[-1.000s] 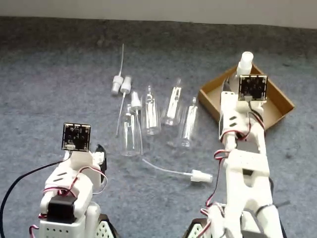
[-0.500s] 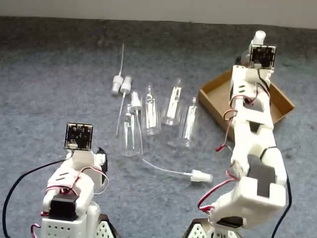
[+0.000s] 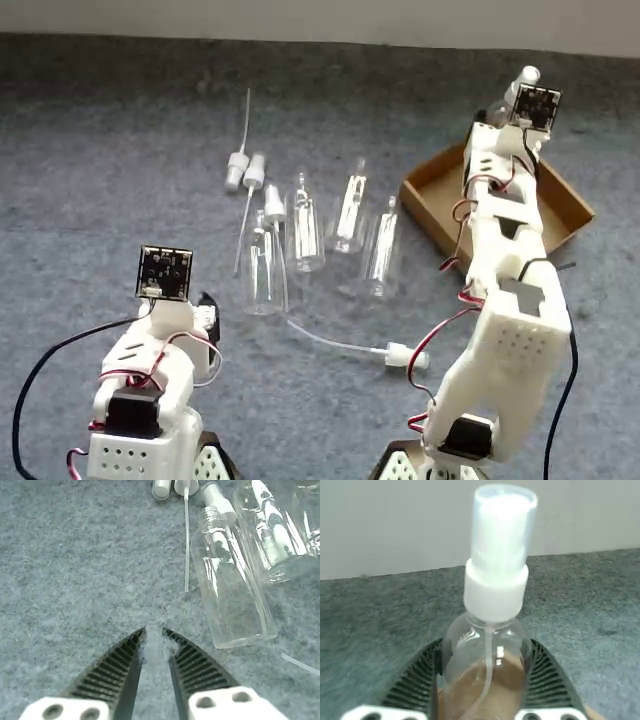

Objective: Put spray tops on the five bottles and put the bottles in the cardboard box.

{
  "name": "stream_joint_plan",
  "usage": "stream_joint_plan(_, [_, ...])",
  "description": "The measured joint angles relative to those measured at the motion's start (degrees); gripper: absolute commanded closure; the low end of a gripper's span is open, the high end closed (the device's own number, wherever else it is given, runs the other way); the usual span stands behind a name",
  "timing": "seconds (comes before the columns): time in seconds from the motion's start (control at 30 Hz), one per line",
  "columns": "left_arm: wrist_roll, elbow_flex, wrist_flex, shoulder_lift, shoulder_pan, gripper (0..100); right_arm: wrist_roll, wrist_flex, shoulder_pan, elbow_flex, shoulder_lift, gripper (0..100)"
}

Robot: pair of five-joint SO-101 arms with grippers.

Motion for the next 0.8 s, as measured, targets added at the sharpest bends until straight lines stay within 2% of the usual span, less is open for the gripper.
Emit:
stream_joint_plan(0.2, [0.0,0.0,0.0,0.0,0.0,99,0.0,-1.0,0.5,-0.7,0.5,93.0])
stream_joint_plan(0.4, [0.0,0.0,0.0,0.0,0.0,99,1.5,-9.1,0.9,-0.7,0.5,93.0])
stream_joint_plan(0.7, [0.0,0.0,0.0,0.0,0.0,99,2.8,-10.3,0.6,-0.7,0.5,93.0])
stream_joint_plan(0.8, [0.0,0.0,0.0,0.0,0.0,99,2.8,-7.4,0.7,-0.7,0.5,93.0])
